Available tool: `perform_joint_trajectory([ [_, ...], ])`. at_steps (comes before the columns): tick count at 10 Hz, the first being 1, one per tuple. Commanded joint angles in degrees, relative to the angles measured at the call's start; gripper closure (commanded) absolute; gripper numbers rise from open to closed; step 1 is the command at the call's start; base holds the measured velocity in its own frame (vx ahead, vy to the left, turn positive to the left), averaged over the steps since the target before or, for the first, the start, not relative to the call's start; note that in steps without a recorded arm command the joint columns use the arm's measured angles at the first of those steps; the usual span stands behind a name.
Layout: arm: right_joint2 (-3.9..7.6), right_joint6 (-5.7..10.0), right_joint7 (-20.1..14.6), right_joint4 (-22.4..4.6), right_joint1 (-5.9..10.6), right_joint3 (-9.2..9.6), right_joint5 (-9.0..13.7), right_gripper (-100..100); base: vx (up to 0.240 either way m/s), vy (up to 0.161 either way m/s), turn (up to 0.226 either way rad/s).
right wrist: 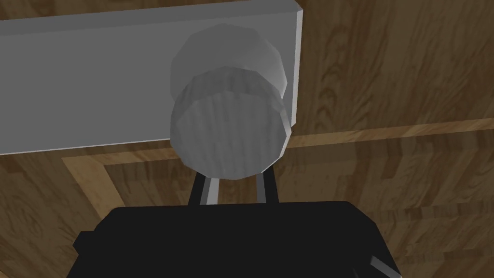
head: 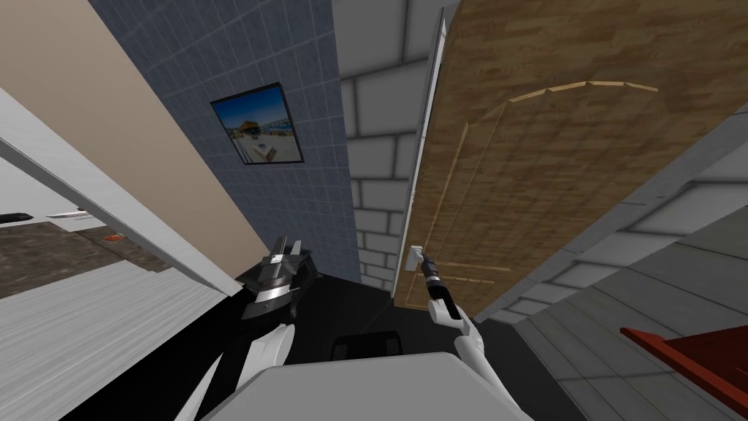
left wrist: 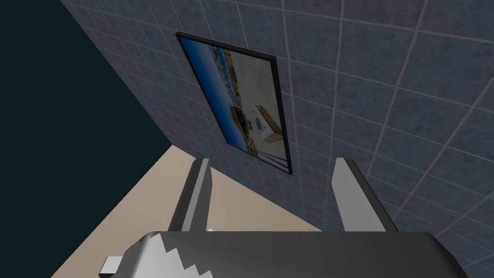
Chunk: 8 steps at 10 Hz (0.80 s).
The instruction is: Pull the door open
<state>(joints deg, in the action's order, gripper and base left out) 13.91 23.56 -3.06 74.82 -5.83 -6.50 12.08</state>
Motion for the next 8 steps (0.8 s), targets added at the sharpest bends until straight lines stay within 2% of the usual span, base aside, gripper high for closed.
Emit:
perform_joint_trajectory([
  [1,-0.40,0.54,-1.72,0.54,0.58,1.39,0.94,100,-0.039,-0.028,0.059],
  [2,-0.11,0.55,-3.75,0.95,0.14,1.80,3.15,100,-0.043,-0.026,0.083],
  [3,-0.11,0.55,-4.10,0.95,0.14,1.80,3.15,100,-0.033,-0.017,0.081],
  [4,0.18,0.55,-6.35,1.37,-0.30,2.21,5.35,100,-0.041,-0.025,0.082],
  [5,0.18,0.55,-6.48,1.37,-0.30,2.21,5.35,100,-0.030,-0.019,0.057],
  [6,0.46,0.56,-8.74,1.78,-0.73,2.62,7.55,100,-0.037,-0.015,0.063],
  [7,0.46,0.56,-8.87,1.78,-0.73,2.62,7.55,100,-0.035,-0.014,0.022],
  [8,0.74,0.57,-11.12,2.18,-1.15,3.02,9.69,100,-0.045,-0.021,0.103],
])
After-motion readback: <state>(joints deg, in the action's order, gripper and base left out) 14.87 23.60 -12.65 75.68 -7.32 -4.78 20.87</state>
